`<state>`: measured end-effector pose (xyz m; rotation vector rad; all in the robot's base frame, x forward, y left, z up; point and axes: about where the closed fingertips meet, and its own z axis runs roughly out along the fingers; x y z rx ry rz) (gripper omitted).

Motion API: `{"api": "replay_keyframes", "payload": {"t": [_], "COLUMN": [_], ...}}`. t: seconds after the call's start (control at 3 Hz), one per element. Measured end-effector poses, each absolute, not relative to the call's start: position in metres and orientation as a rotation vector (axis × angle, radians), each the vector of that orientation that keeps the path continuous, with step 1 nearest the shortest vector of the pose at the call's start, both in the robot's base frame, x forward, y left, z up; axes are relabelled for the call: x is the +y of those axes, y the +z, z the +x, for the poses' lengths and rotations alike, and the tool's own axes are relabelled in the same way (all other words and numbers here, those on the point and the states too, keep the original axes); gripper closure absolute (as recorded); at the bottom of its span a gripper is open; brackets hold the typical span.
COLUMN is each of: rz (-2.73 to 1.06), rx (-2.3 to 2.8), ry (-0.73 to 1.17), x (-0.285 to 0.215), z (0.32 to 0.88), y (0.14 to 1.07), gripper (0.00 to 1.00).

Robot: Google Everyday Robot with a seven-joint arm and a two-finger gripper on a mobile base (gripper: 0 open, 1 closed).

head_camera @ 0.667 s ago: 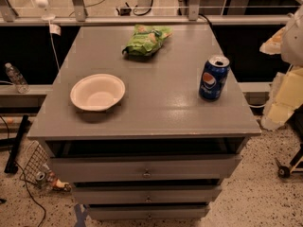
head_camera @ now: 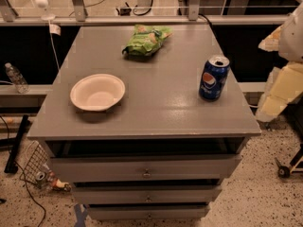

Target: Move pepsi can near paper bowl

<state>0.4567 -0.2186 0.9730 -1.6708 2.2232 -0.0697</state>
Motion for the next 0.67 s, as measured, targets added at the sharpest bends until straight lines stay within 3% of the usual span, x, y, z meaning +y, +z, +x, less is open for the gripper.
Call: {"api": "replay_keyframes", "payload": {"t": [0.67], "rz": [-1.542], "rx": [2.178], "ry": [-0.006], "x": [-0.218], "z": [0.504], "y": [0.961], "gripper": [0.0]}}
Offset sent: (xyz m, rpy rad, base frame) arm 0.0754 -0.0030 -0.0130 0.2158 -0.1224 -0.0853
